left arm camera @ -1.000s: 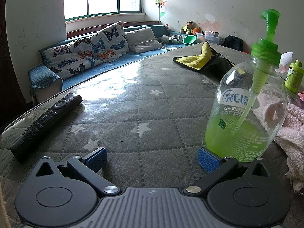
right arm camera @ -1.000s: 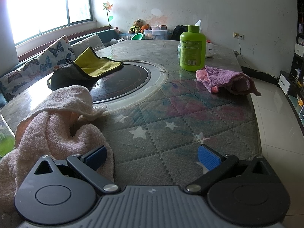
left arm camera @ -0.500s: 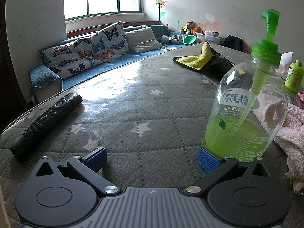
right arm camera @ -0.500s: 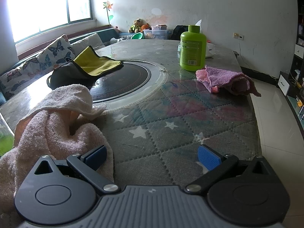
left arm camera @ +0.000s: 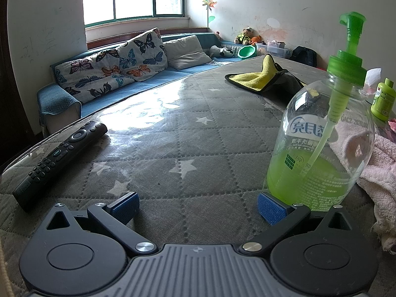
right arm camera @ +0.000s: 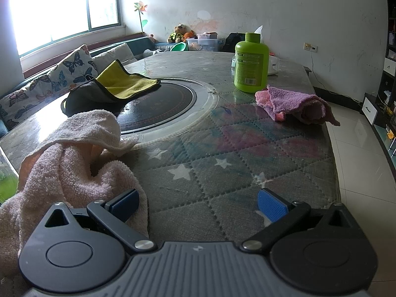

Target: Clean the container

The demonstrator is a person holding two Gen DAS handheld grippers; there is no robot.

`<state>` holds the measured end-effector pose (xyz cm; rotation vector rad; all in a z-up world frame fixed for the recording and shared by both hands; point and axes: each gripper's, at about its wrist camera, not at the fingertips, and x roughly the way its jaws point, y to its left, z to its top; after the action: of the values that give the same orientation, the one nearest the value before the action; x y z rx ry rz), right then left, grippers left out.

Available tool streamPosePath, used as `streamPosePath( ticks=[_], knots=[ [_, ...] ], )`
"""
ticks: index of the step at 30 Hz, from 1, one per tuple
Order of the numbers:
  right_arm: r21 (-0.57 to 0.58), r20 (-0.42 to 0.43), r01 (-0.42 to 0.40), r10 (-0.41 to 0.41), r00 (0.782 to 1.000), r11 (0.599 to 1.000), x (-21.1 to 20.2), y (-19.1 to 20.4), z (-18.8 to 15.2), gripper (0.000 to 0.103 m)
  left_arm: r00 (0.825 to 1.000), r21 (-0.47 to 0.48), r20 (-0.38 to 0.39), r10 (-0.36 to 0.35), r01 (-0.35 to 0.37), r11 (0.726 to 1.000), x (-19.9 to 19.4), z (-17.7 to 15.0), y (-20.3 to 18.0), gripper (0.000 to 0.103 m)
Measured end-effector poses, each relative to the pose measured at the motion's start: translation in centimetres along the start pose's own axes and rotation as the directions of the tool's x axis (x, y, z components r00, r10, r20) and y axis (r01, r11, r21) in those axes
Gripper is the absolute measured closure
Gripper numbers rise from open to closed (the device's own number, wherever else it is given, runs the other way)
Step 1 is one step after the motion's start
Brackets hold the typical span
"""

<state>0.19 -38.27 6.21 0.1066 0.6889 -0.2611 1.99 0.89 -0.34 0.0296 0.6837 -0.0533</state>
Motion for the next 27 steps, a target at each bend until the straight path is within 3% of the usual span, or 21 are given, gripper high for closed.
streamPosePath(
  ticks=[27],
  knots=[
    [0.004, 0.001, -0.003, 0.003, 1.0, 1.0, 0.01, 0.02, 0.02, 0.0, 1.0, 0.0, 0.0, 0.0, 0.0, 1.0, -0.06, -0.02, -0.01, 0.0]
  ],
)
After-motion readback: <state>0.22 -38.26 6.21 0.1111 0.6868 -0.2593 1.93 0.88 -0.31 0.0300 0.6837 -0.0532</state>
